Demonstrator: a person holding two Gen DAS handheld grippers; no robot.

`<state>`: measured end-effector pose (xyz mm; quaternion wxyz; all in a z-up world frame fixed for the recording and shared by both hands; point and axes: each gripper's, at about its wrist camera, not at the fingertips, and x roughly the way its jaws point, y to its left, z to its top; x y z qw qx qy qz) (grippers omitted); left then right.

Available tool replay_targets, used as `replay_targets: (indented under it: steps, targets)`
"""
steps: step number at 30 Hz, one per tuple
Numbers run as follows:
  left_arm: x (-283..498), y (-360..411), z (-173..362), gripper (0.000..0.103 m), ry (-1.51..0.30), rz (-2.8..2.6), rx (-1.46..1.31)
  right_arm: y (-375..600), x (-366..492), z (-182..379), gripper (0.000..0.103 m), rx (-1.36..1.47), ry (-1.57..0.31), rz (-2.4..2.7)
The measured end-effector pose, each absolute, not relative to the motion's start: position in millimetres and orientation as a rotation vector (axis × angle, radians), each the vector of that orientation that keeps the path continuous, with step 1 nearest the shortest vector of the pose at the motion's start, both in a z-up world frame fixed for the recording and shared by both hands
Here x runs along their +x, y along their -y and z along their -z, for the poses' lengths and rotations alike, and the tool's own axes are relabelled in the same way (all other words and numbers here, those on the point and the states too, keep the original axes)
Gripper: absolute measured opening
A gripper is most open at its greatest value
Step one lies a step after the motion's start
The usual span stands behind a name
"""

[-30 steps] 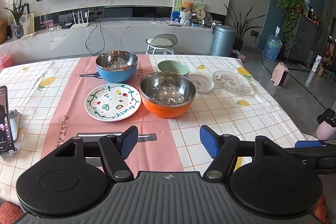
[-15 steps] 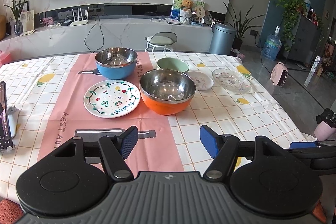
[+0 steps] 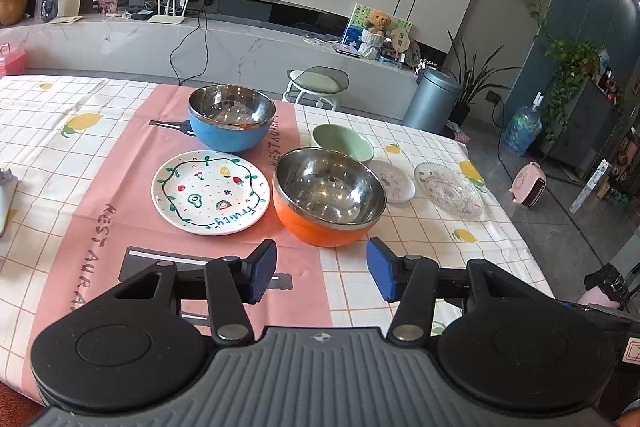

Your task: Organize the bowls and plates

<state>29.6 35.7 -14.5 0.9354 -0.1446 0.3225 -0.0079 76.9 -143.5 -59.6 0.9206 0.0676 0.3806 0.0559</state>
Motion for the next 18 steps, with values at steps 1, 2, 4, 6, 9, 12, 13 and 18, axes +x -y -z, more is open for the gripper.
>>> replay_targets:
  steps: [1,2,4,6,9,12,13,18]
  targets:
    - [33,-37,16,0.055,-0.660,0.016,-0.313,143,79,58,0.100,0.156,-0.760,-0.118]
    - [37,-39,17,0.049,-0.660,0.024,-0.329,142,81,57,0.100,0.172,-0.735,-0.121]
    - [46,-43,21,0.040,-0.672,0.061,-0.373,141,82,54,0.100,0.194,-0.688,-0.113]
    - [54,-47,25,0.037,-0.686,0.083,-0.407,137,87,54,0.100,0.193,-0.666,-0.081]
    - [66,-49,31,0.037,-0.701,0.117,-0.439,133,100,60,0.100,0.202,-0.679,-0.068]
    - [77,-53,37,0.037,-0.696,0.046,-0.427,131,113,65,0.100,0.232,-0.685,-0.064]
    - [78,-54,39,0.037,-0.681,0.024,-0.415,130,117,66,0.100,0.234,-0.688,-0.062]
    - [85,-65,40,0.070,-0.619,-0.044,-0.422,122,142,69,0.100,0.207,-0.692,-0.070]
